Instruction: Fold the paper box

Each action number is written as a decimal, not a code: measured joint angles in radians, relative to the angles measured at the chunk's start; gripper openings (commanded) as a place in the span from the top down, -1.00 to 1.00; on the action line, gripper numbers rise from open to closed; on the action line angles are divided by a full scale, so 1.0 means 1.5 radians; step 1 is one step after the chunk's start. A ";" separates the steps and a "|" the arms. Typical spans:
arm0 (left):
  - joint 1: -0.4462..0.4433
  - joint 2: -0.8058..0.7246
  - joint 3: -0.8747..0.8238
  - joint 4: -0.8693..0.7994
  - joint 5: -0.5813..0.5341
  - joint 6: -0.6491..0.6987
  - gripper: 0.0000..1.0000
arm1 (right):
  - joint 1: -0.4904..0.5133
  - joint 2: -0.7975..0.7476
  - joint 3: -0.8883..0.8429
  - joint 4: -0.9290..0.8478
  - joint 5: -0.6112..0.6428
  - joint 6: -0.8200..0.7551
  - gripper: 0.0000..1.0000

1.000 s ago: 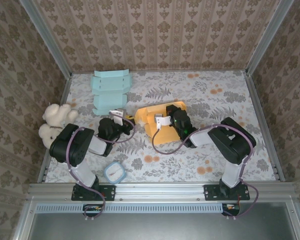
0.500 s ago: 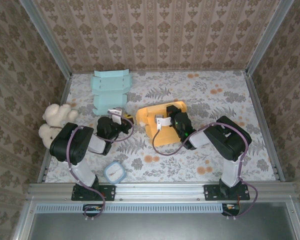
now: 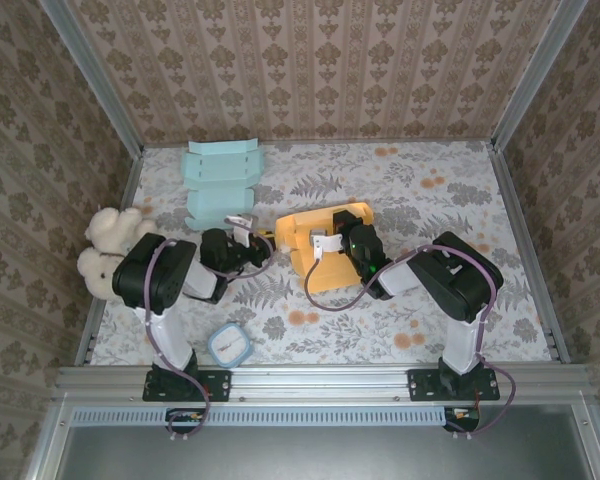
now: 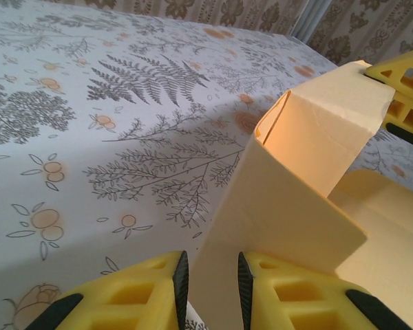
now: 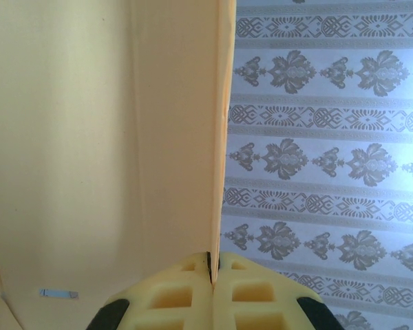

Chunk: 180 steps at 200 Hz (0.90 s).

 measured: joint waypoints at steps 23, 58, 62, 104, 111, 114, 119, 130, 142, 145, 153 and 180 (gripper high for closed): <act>0.000 0.015 0.018 0.003 0.017 -0.013 0.43 | 0.000 0.000 0.000 0.000 0.000 0.002 1.00; -0.005 0.034 0.040 0.007 0.031 -0.032 0.43 | -0.003 0.000 0.000 -0.001 0.000 0.004 1.00; -0.007 0.035 0.041 0.007 0.033 -0.034 0.43 | -0.004 0.000 0.000 -0.001 0.000 0.004 1.00; -0.023 0.042 0.054 0.008 0.038 -0.046 0.44 | -0.005 0.000 0.000 -0.003 0.001 0.005 1.00; -0.026 0.044 0.056 0.008 0.038 -0.046 0.44 | -0.005 0.000 0.000 -0.003 0.001 0.005 1.00; -0.027 0.045 0.057 0.008 0.038 -0.047 0.44 | -0.005 0.000 0.000 -0.003 0.001 0.006 1.00; -0.029 0.046 0.058 0.008 0.038 -0.047 0.44 | -0.005 0.000 0.000 -0.003 0.001 0.006 1.00; -0.033 0.046 0.060 0.008 0.038 -0.049 0.45 | -0.006 0.000 0.000 -0.003 0.002 0.006 1.00; -0.038 0.047 0.063 0.008 0.038 -0.052 0.45 | -0.007 0.000 0.000 -0.003 0.004 0.007 1.00; -0.039 0.048 0.064 0.008 0.037 -0.053 0.45 | -0.008 0.000 0.000 -0.003 0.004 0.007 1.00; -0.044 0.050 0.067 0.008 0.037 -0.054 0.46 | -0.009 0.000 0.000 -0.003 0.007 0.007 1.00; -0.058 0.056 0.076 0.008 0.036 -0.057 0.49 | -0.011 0.000 0.000 -0.006 0.012 0.009 1.00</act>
